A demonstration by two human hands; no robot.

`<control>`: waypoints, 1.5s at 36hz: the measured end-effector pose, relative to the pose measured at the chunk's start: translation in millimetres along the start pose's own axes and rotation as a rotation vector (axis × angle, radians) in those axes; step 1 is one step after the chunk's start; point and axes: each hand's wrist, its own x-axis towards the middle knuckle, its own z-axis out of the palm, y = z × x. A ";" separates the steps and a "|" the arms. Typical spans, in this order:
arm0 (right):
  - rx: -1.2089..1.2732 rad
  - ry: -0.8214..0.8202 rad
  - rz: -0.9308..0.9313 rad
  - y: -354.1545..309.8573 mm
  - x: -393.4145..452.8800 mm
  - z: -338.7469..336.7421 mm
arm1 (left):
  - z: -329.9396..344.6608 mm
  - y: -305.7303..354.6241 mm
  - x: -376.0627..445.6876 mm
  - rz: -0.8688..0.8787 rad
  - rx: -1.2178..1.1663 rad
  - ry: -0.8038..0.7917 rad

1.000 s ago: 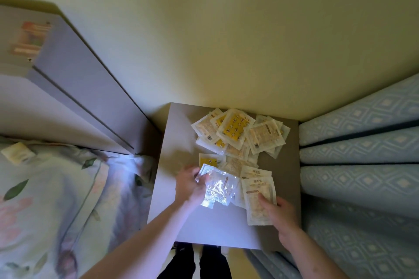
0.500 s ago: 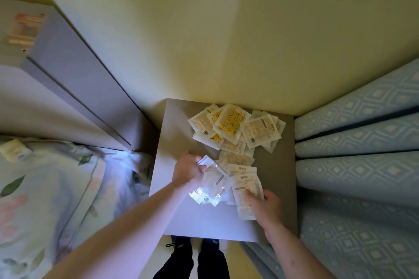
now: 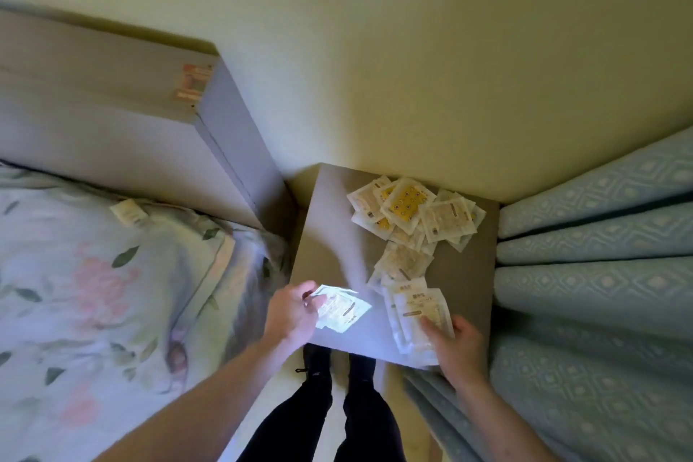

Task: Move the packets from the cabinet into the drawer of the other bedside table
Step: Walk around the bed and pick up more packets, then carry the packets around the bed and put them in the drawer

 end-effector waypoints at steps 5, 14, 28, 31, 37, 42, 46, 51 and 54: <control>-0.054 -0.083 -0.110 -25.1 -42.2 -16.5 | -40.5 3.9 -64.0 -0.006 -0.128 0.114; -0.233 -0.387 -0.265 -66.6 -92.1 -15.9 | -81.3 1.9 -199.2 -0.127 -0.325 0.443; -0.568 -0.889 -0.690 -123.1 -223.9 26.4 | -74.9 -61.2 -397.8 -0.337 -0.619 0.894; -0.648 -0.966 -0.809 -107.5 -271.4 53.7 | -65.4 -85.3 -448.8 -0.416 -0.665 0.986; -0.821 -1.151 -1.001 -45.0 -382.6 107.3 | -23.6 -148.4 -566.7 -0.543 -0.728 1.187; -0.892 -1.309 -1.168 35.8 -491.9 137.1 | 19.3 -208.1 -671.4 -0.671 -0.713 1.297; -0.902 -1.388 -1.201 99.9 -572.5 153.2 | 49.9 -246.2 -751.3 -0.741 -0.725 1.382; -0.937 -1.529 -1.212 156.3 -647.5 160.0 | 81.9 -287.1 -830.5 -0.872 -0.673 1.478; -0.972 -1.610 -1.229 178.8 -685.4 167.7 | 90.9 -305.4 -869.6 -0.926 -0.663 1.531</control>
